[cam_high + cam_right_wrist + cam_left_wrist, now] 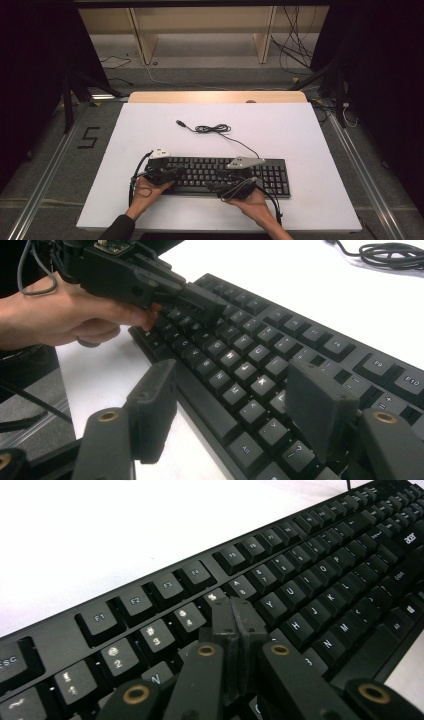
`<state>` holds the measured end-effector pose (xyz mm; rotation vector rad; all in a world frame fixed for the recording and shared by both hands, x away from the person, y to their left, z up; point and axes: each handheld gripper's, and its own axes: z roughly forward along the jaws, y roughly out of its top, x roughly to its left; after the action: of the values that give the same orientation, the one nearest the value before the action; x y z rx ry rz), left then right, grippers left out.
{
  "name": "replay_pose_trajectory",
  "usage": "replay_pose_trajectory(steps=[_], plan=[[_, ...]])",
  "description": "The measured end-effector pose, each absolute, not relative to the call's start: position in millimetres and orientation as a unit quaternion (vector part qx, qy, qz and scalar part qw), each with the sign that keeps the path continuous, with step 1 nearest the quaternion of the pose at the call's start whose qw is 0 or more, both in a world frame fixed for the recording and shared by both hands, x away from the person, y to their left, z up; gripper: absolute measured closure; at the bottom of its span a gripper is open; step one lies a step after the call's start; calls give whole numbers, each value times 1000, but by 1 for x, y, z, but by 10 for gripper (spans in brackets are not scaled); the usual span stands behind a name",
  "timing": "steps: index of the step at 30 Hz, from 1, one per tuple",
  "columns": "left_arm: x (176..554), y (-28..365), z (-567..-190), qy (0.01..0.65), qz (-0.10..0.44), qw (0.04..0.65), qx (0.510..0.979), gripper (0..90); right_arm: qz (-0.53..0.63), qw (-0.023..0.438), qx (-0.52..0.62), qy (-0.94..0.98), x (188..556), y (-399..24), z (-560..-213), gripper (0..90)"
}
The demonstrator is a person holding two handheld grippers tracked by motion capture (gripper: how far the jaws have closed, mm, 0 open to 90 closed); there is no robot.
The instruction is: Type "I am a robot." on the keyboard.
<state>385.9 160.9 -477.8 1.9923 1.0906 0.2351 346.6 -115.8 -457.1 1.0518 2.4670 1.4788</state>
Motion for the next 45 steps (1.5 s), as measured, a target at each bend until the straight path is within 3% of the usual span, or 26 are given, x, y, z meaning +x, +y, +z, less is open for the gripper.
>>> replay_pose_trajectory(steps=[20, 33, 45], plan=[[384, 158, -481, 438, 94, 410, 794, 888, 479, 44, 347, 805, 348, -116, -458, 382], [375, 169, -468, 430, 82, 454, 776, 674, 470, 52, 356, 806, 353, -116, -460, 415], [368, 180, -463, 433, 61, 479, 761, 451, 451, 61, 375, 808, 360, -116, -462, 599]])
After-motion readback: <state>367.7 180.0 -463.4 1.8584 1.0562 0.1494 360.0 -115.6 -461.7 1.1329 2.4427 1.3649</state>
